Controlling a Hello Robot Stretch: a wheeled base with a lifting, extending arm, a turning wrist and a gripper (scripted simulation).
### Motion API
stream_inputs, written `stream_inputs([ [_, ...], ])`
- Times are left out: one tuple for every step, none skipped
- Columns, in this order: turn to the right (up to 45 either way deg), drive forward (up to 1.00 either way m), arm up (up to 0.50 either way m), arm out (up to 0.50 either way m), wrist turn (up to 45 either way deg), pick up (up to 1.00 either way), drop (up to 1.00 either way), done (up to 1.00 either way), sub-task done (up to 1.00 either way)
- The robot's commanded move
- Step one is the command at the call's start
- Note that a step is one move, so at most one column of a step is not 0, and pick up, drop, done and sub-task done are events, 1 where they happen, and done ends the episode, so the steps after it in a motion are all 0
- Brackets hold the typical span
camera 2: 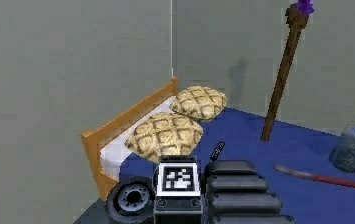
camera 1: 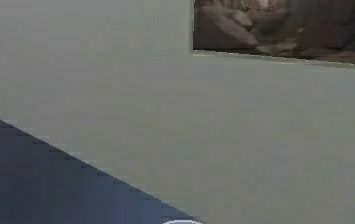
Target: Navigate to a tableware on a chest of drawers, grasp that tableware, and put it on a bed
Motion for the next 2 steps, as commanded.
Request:
stream_inputs([
  [12.0, 0.0, 0.0, 0.0, 0.0, 0.0, 0.0, 0.0, 0.0],
  [-45.0, 0.0, 0.0, 0.0, 0.0, 0.0, 0.0, 0.0, 0.0],
])
